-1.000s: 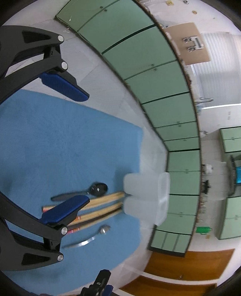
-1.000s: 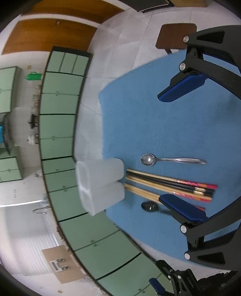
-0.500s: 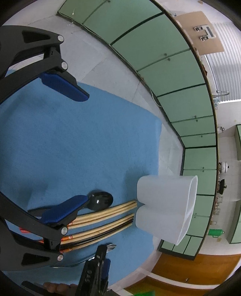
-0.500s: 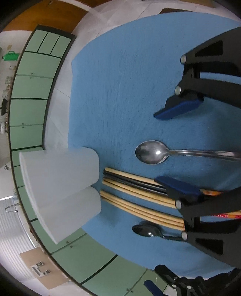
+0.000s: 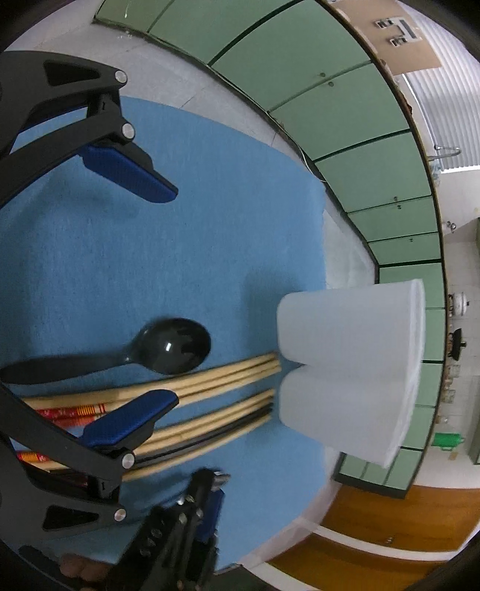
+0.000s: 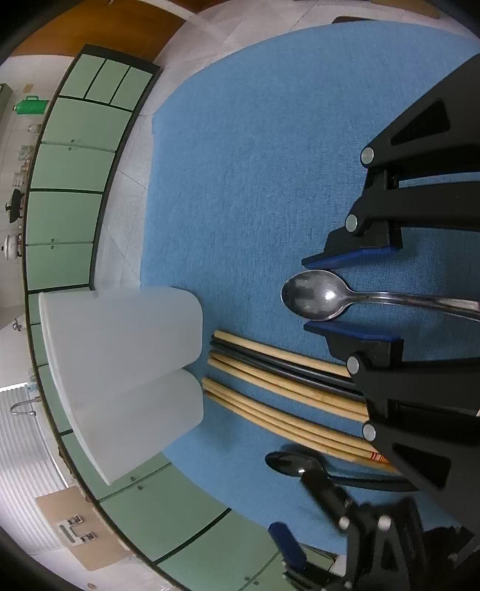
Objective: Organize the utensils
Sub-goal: 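Grasp the silver spoon with the right tool while the left tool grasps the black spoon, then lift both spoons and drop them into the white utensil holder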
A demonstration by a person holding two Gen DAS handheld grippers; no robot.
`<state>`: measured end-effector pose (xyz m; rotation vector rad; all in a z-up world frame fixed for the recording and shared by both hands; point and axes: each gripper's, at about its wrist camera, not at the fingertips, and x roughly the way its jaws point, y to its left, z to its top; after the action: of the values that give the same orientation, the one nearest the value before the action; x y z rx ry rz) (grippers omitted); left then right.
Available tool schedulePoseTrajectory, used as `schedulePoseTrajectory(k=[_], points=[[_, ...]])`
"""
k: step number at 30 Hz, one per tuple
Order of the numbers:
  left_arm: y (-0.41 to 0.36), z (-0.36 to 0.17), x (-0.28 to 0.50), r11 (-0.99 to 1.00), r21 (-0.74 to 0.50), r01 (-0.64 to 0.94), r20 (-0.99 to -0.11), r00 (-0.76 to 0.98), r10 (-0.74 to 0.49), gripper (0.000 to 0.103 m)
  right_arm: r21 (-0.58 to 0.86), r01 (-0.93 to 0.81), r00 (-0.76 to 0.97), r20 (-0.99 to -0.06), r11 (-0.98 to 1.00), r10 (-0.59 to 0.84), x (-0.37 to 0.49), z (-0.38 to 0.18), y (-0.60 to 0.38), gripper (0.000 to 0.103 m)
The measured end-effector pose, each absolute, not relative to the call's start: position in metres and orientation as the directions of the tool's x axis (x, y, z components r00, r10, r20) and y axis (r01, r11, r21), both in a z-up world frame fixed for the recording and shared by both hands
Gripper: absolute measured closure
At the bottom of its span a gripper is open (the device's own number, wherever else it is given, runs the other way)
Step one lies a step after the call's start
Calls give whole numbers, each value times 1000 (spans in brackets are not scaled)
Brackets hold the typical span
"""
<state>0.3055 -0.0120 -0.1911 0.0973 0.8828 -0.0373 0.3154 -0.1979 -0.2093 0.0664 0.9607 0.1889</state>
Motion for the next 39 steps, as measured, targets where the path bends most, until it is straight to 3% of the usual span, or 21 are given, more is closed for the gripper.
schedulePoseTrajectory(k=[35,39], points=[[-2,-204,327,999,33,22,-834,552,15,5,146,-159,547,-810,976,211,320,-208,-199,74],[-4,-203,330,1000,23,9,-841,542,15,9,182,-147,523,-820,972,232,327,-205,-204,74]])
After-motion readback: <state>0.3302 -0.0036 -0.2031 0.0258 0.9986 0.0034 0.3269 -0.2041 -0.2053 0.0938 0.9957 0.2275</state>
